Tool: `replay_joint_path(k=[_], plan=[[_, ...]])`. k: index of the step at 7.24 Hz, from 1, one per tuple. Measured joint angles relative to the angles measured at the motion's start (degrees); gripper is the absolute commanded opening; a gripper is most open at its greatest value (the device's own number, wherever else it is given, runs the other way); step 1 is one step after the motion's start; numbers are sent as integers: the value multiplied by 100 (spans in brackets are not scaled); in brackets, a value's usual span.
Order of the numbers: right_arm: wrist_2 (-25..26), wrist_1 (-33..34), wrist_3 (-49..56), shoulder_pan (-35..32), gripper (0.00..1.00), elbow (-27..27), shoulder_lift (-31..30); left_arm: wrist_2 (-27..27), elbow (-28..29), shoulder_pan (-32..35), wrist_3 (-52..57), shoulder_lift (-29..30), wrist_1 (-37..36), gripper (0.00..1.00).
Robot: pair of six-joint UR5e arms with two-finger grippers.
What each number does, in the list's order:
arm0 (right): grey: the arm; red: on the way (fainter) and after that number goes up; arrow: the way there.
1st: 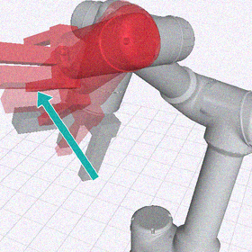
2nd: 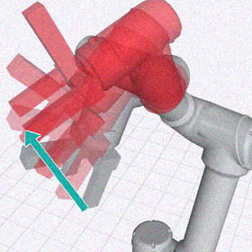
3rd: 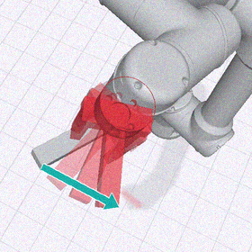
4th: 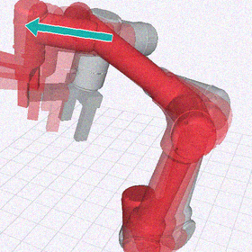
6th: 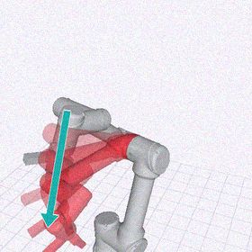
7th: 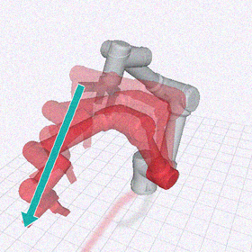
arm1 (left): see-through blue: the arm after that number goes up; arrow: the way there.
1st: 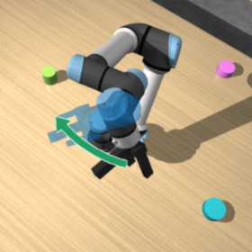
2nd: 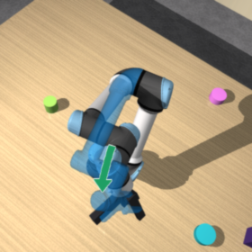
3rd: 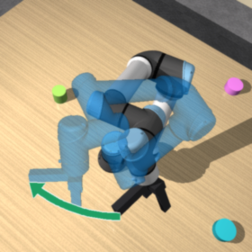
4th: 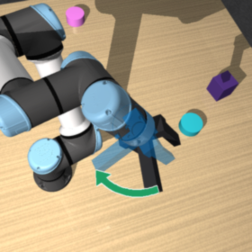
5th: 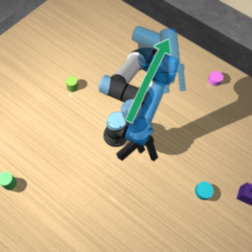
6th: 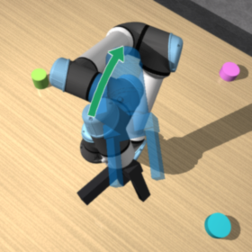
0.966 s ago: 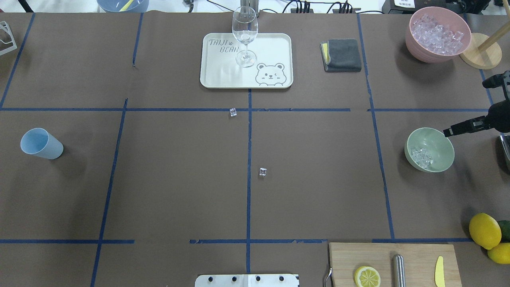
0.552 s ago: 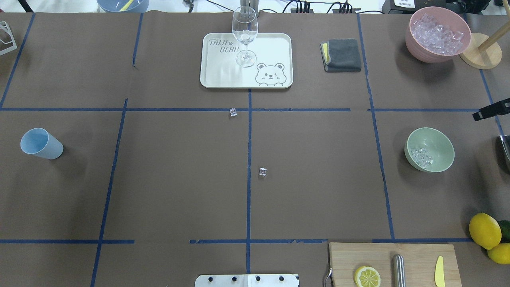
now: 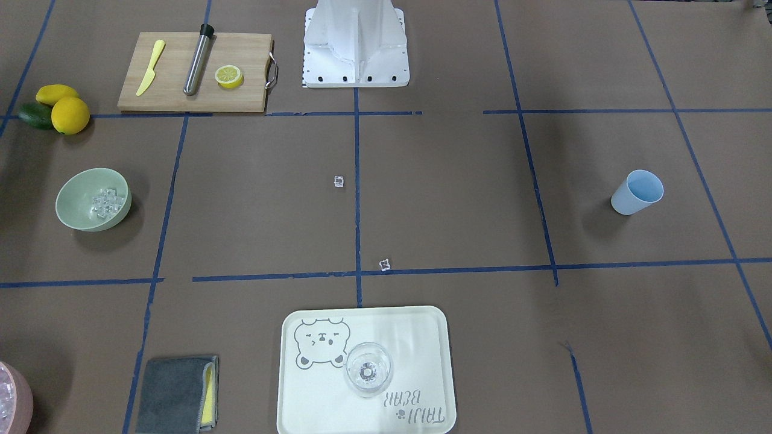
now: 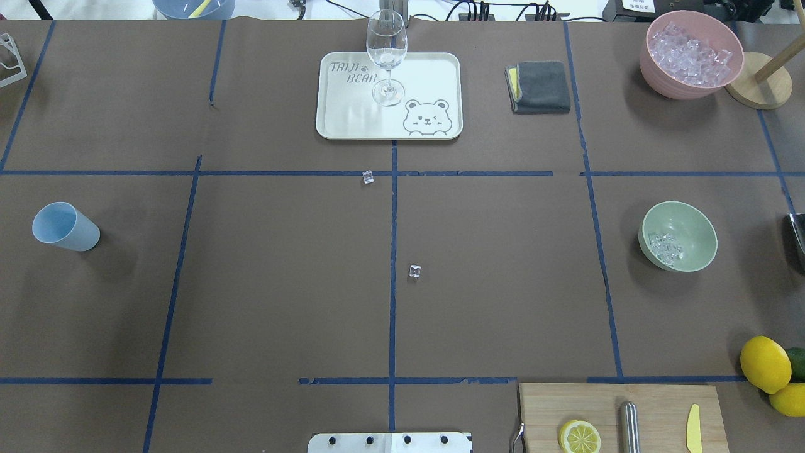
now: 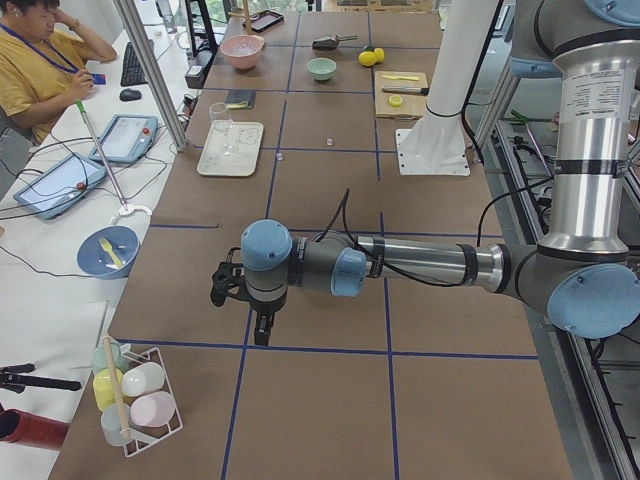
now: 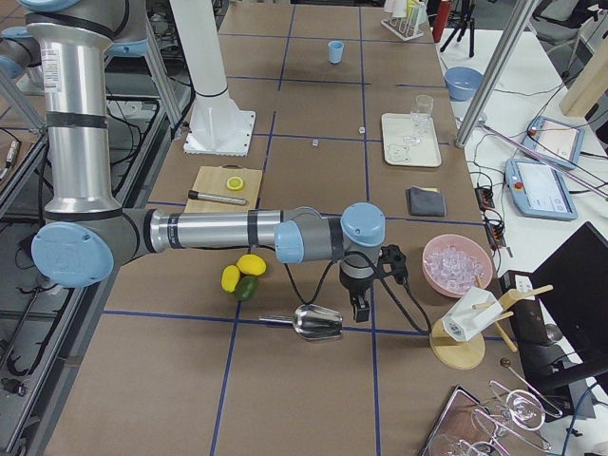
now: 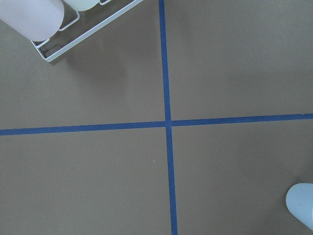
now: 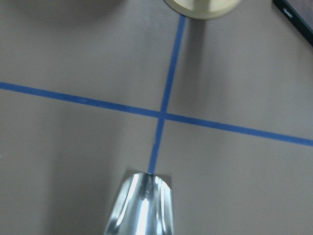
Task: Pour ice into bowl
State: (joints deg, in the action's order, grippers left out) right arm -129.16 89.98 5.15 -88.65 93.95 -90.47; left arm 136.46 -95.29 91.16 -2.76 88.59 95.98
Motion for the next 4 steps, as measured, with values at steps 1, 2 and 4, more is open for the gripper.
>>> replay_joint_path(k=[1,2,4], plan=[[130,193,56,-80,100,11,-84,8,0,-1,2,-1,1,100],[155,260,62,-106,100,11,-117,11,13,-4,3,-4,0,100],[64,280,64,-115,100,27,-141,18,14,-16,22,-8,0,100]])
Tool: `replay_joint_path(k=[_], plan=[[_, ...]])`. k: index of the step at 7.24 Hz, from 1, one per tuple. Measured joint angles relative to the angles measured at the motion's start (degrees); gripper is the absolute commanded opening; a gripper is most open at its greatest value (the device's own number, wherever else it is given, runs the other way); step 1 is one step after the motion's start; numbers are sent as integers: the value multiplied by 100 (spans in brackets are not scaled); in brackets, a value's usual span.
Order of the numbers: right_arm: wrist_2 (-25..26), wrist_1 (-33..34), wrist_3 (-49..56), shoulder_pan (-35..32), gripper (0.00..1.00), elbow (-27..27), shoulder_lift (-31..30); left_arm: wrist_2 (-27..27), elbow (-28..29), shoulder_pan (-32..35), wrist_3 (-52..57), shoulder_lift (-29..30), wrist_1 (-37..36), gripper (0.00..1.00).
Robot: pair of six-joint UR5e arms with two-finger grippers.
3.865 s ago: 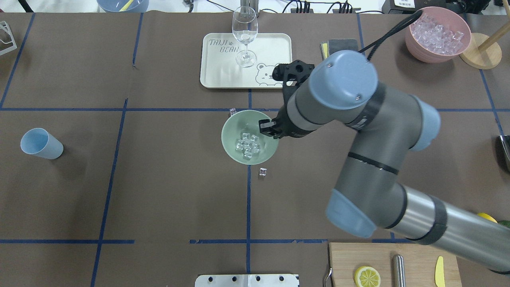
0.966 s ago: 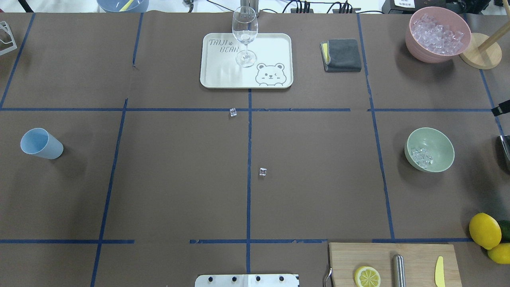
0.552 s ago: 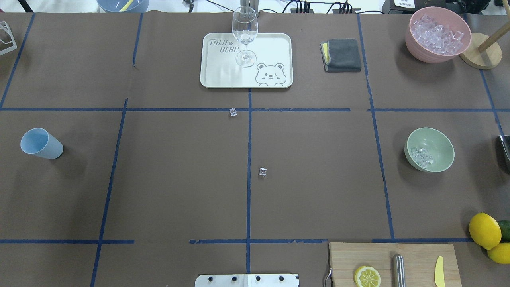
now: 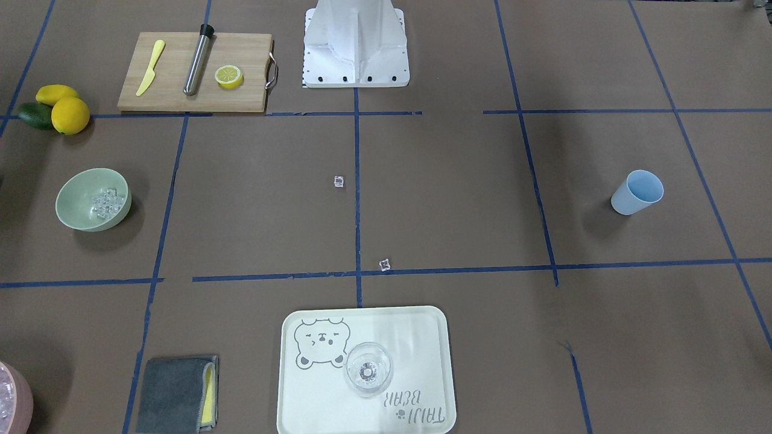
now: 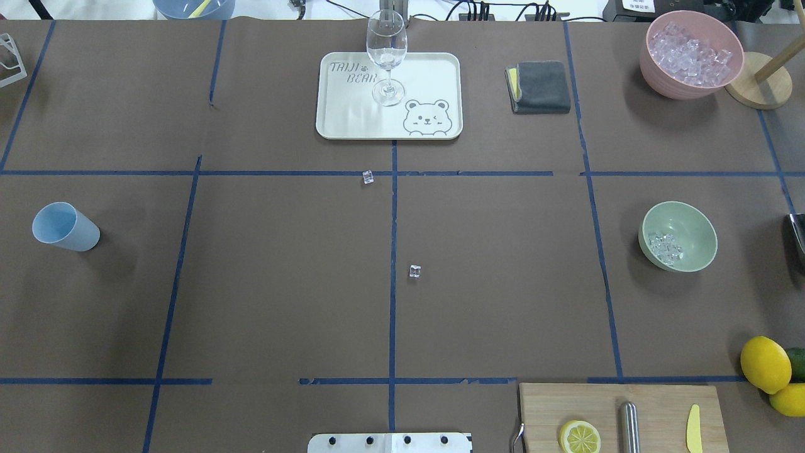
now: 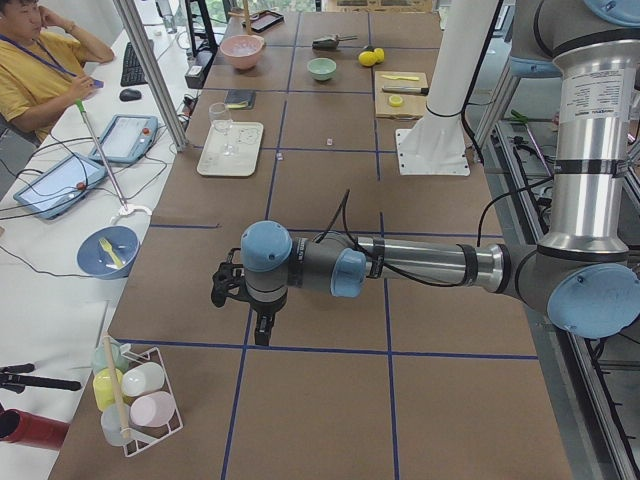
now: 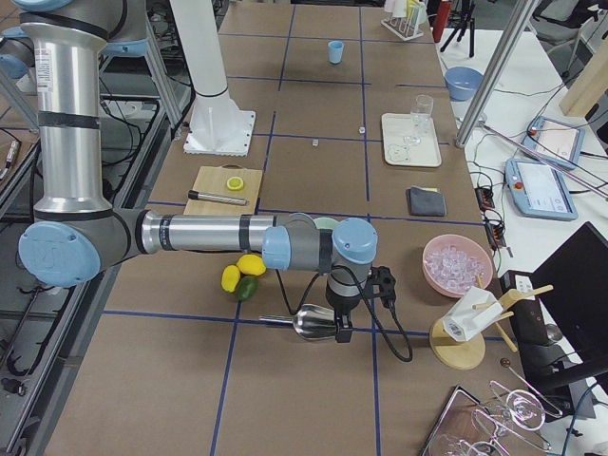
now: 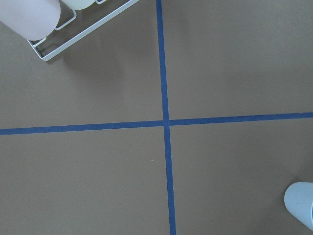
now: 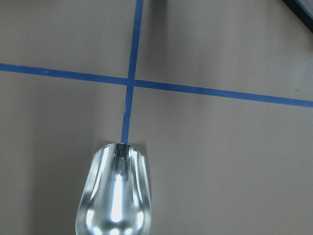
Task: Pour ice into bowl
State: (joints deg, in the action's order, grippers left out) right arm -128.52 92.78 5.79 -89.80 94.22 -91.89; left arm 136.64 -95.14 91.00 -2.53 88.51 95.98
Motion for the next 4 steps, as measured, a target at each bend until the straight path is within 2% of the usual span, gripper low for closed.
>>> replay_joint_path(k=[4], plan=[[-144,-22,21,-3,100,18,-246,-2,-3,-27,16,-1,-28,100]])
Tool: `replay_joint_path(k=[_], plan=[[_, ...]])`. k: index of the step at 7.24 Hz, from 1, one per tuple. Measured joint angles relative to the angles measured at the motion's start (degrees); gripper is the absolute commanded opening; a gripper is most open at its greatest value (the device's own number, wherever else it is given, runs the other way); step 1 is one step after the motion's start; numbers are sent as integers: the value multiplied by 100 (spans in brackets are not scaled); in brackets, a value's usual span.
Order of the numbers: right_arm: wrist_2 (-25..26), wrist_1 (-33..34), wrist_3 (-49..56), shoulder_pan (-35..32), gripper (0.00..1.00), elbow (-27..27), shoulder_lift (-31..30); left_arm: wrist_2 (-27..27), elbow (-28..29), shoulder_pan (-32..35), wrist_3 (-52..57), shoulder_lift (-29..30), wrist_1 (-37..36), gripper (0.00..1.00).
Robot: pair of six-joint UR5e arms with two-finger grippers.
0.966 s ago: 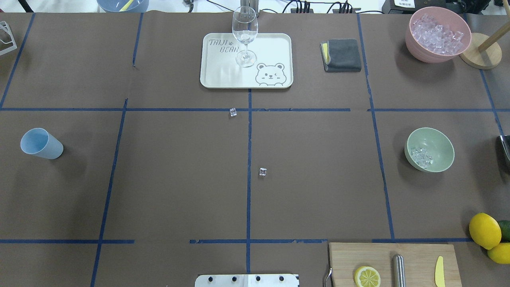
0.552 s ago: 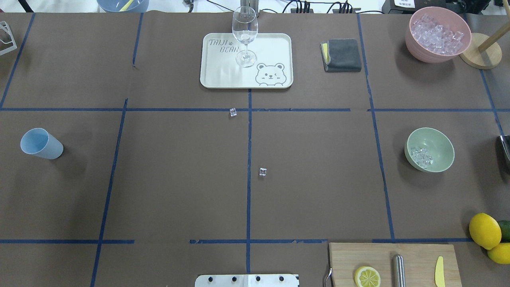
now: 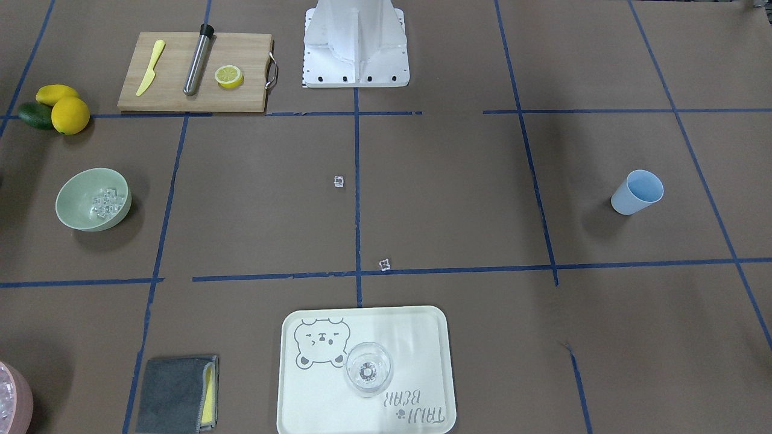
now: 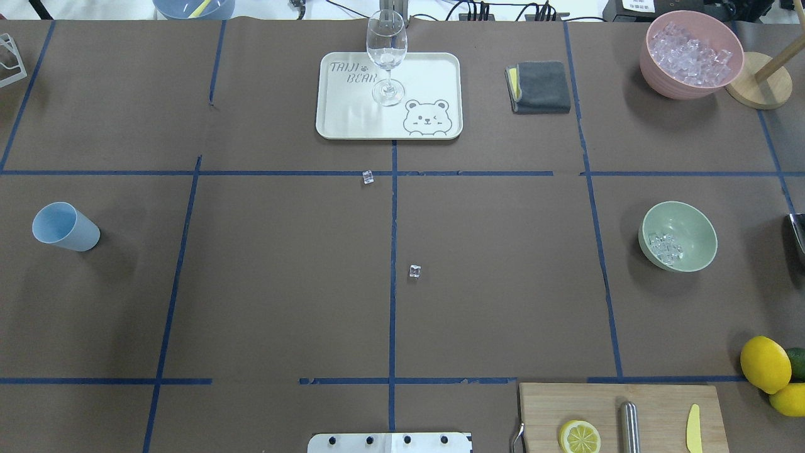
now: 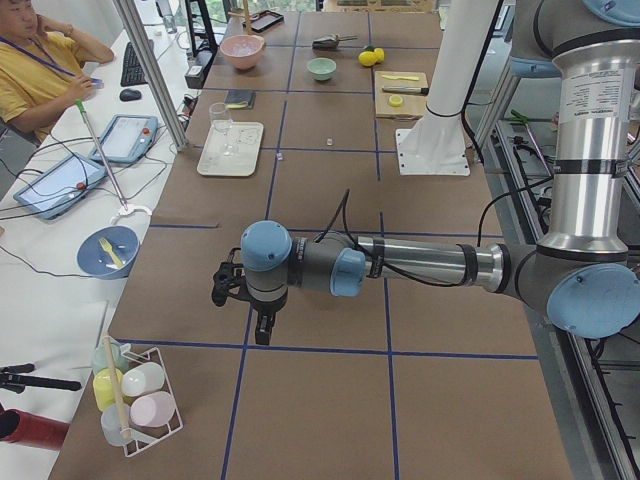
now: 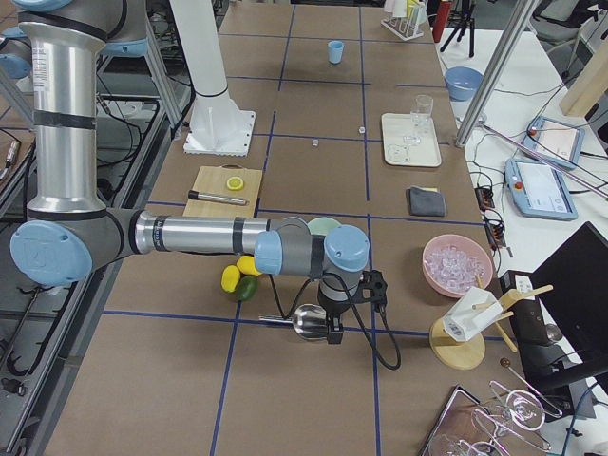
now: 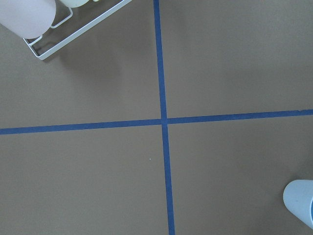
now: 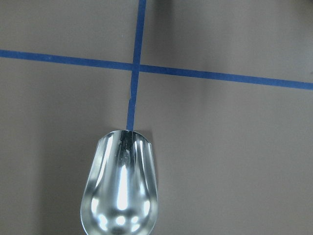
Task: Pour ice into bowl
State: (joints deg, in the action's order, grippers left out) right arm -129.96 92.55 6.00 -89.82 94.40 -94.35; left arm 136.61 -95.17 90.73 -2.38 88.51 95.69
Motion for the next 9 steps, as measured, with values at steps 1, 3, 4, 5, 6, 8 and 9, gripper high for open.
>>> replay_joint_path(k=[1,3,4,5,6,8,9], plan=[[39,-11,2,0,100,14,-111,-2,6,-2,0,0,-11,100],[40,-12,-37,5,100,38,-181,-2,12,-2,0,0,-4,100],[35,-10,-48,7,100,39,-186,0,10,-2,0,0,5,100],[33,-10,-53,11,100,35,-188,0,9,-2,0,0,11,100],[33,-9,-55,18,100,30,-189,3,7,-2,0,0,16,100],[32,-9,-55,33,100,18,-189,5,1,-2,0,0,19,100],[30,-9,-55,46,100,13,-189,6,0,-3,0,0,22,100]])
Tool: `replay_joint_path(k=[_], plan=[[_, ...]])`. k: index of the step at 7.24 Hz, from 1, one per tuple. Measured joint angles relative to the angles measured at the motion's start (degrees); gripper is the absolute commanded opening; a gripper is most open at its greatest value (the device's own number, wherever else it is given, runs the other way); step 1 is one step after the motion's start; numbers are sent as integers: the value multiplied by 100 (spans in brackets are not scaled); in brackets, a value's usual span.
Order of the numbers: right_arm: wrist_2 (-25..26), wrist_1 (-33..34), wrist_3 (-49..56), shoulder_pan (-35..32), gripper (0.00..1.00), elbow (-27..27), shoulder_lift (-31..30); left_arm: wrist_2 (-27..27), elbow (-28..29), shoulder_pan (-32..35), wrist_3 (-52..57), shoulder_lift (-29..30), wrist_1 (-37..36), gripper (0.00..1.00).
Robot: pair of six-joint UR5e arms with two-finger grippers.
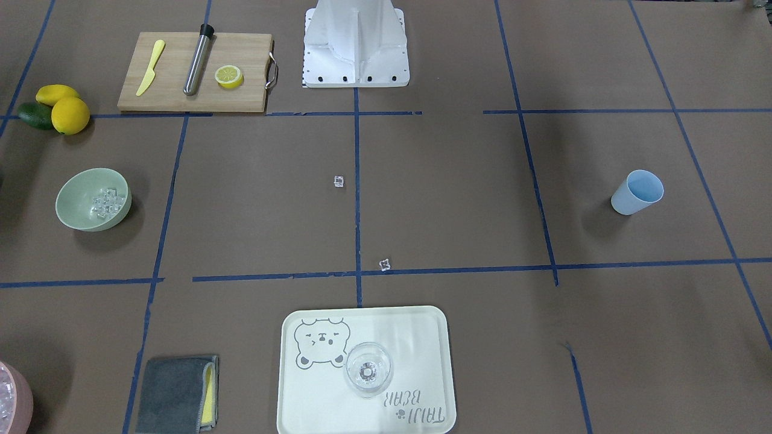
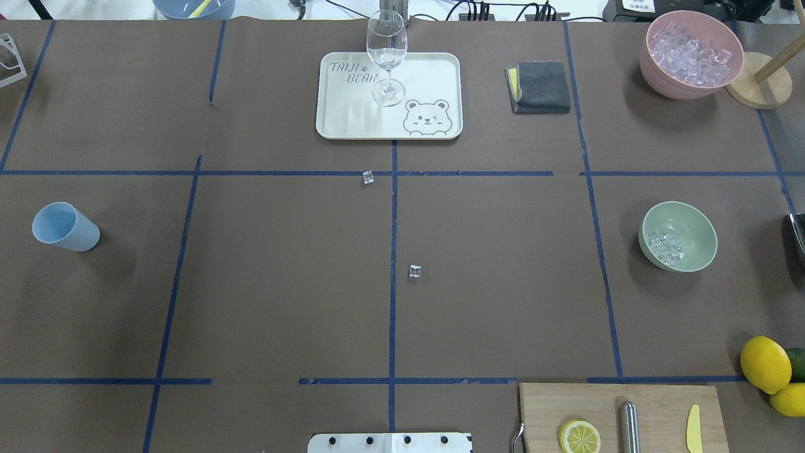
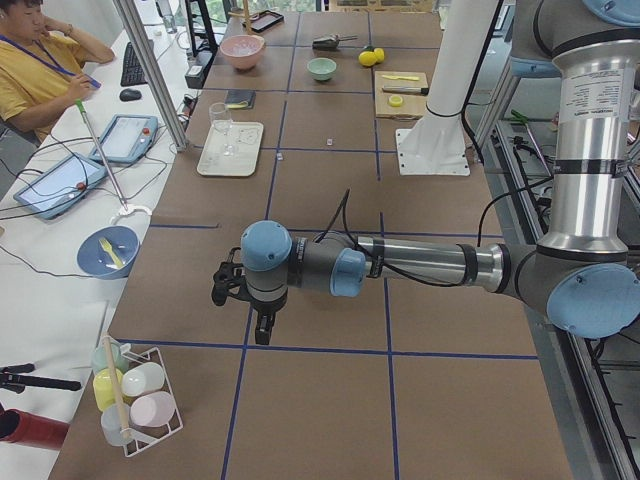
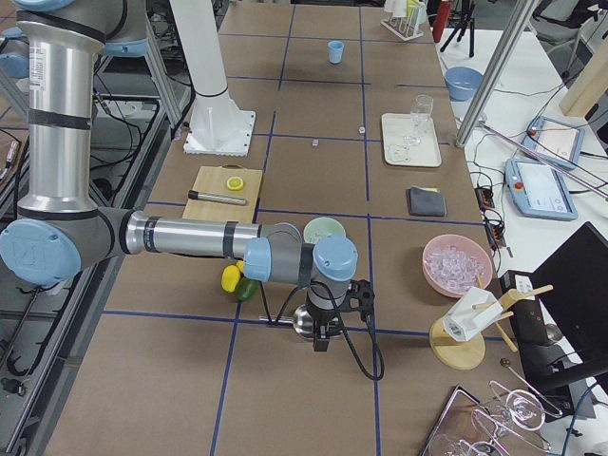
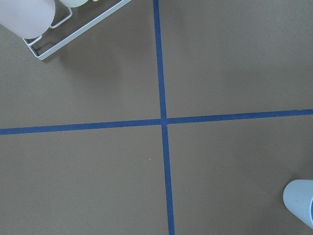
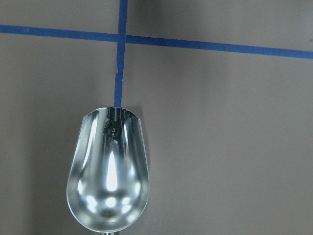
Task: Pour ice into bowl
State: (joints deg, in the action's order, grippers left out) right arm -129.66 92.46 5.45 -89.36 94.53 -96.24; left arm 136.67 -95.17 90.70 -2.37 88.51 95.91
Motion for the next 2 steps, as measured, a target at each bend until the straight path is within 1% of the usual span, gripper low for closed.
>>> replay_joint_path(k=[2], plan=[[0,0,2,28,100,-4,0,0,-1,0,0,2,6,100]])
